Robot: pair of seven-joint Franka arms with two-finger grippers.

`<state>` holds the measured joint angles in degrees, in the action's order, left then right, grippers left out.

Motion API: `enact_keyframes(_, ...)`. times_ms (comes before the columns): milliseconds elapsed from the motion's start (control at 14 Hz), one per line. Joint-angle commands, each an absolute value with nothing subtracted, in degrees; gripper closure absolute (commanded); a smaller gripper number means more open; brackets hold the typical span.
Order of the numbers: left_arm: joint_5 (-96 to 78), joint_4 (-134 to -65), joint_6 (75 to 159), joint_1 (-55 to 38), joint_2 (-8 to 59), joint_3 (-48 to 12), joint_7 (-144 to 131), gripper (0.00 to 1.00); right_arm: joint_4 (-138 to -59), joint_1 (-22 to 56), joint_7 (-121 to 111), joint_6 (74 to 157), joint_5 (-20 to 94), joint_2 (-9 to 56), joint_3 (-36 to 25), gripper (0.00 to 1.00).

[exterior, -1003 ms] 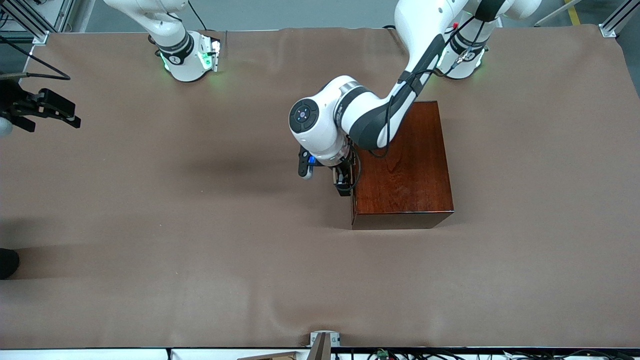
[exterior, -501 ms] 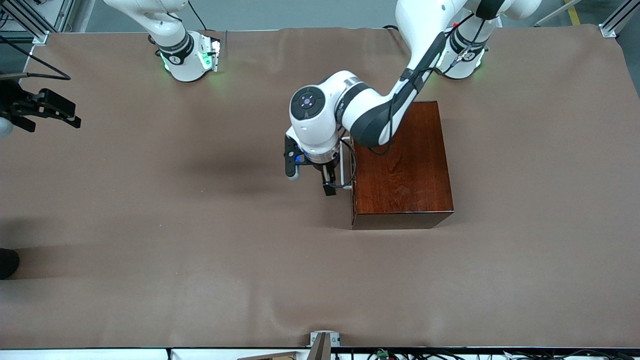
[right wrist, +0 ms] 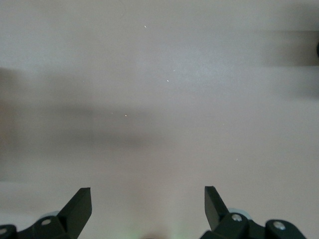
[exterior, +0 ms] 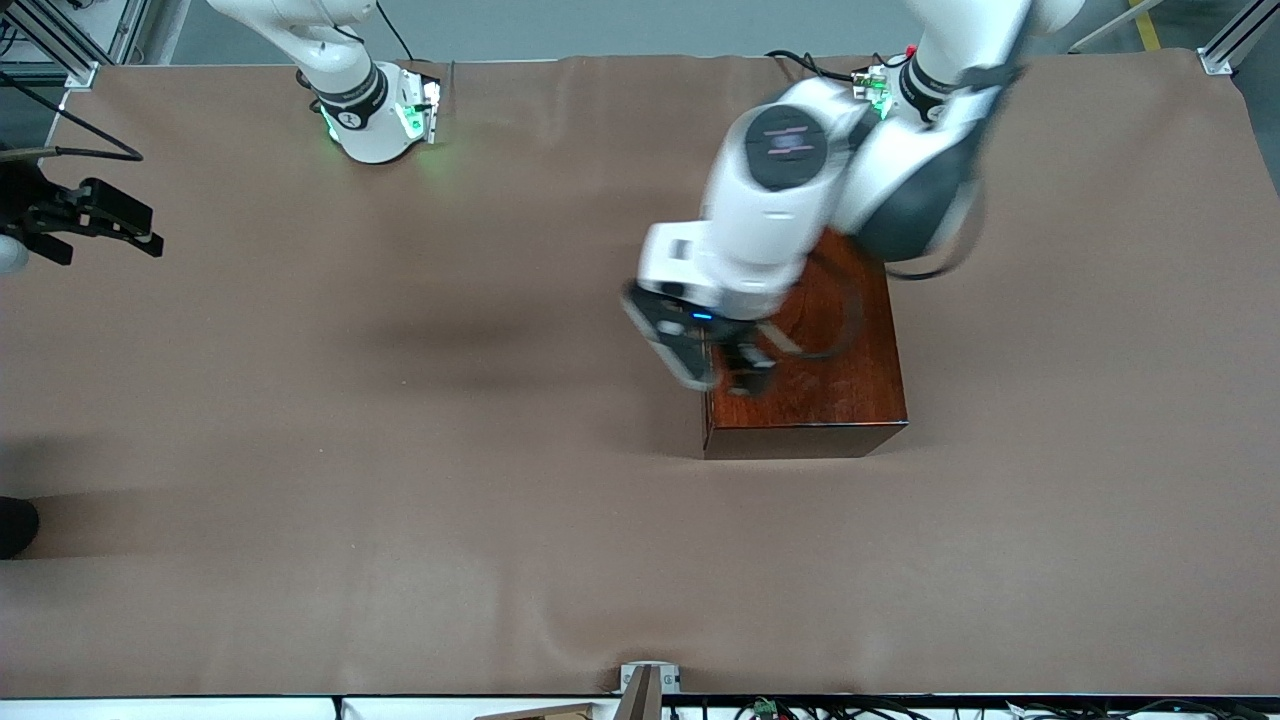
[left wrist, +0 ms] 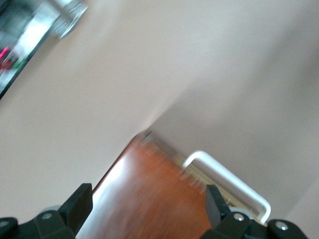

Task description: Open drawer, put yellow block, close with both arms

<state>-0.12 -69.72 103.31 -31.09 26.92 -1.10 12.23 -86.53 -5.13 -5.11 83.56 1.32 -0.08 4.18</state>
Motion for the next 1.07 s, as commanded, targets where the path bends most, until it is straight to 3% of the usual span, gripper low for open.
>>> enact_keyframes(0,-2.02,-72.42,99.68,-21.05,22.07,-1.84,3.80,0.00,-86.31,-5.89,-5.89,83.41,1.41,0.09,4.83,0.00)
enact_keyframes(501,-2.29,-72.86,85.63,-7.14,15.39,-1.49,2.99,0.00,-86.31,-5.80,-5.80,83.41,1.41,0.18,4.83,0.00)
enact_keyframes(1003,-2.20,-84.00,87.36,-2.02,5.47,-1.41,3.87,0.00,-86.31,-5.71,-5.80,83.41,1.41,0.44,4.83,0.00)
